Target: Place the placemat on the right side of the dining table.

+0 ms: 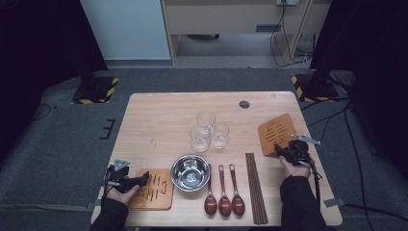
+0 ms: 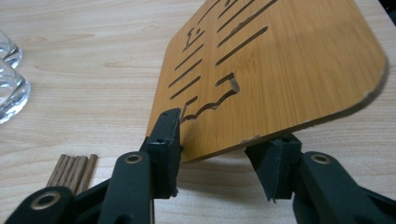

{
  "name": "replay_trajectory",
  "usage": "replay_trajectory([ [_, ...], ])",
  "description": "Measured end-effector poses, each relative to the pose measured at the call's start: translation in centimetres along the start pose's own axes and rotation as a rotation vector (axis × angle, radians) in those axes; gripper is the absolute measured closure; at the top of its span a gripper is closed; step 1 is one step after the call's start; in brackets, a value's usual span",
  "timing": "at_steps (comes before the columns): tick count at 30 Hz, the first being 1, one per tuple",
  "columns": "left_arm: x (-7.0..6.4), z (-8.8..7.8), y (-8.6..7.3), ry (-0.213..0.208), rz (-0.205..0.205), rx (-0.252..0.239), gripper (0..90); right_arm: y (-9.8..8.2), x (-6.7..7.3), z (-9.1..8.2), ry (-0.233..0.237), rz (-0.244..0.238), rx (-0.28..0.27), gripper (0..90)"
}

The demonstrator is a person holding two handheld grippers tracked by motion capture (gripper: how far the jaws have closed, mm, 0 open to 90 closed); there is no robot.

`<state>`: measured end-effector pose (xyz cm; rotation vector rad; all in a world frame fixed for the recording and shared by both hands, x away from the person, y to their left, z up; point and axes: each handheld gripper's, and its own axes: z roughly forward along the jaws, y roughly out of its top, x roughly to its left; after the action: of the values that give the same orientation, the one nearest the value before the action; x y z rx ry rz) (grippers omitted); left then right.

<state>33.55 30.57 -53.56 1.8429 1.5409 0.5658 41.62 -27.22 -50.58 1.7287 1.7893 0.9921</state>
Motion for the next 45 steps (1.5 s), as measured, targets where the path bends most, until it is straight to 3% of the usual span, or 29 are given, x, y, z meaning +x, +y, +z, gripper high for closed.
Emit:
replay_trajectory([
  [7, 0.0, 0.0, 0.0, 0.0, 0.002, 0.002, 0.0, -0.2, -0.2, 0.4, 0.002, -0.004, 0.017, 48.1],
  [21, 0.0, 0.0, 0.0, 0.0, 0.0, 0.0, 0.0, -0.6, -0.8, 0.9, -0.001, 0.039, 0.035, 41.3],
  [31, 0.0, 0.0, 0.0, 0.0, 0.002, 0.002, 0.0, -0.8, -1.1, 1.3, -0.04, 0.043, 0.065, 39.8],
  [38, 0.0, 0.0, 0.0, 0.0, 0.0, 0.0, 0.0, -0.7, -1.0, 1.2, -0.031, 0.03, 0.046, 37.7],
  [45, 0.0, 0.0, 0.0, -0.001, 0.0, 0.0, 0.0, -0.3, -1.2, 1.0, 0.011, 0.003, 0.003, 33.5],
])
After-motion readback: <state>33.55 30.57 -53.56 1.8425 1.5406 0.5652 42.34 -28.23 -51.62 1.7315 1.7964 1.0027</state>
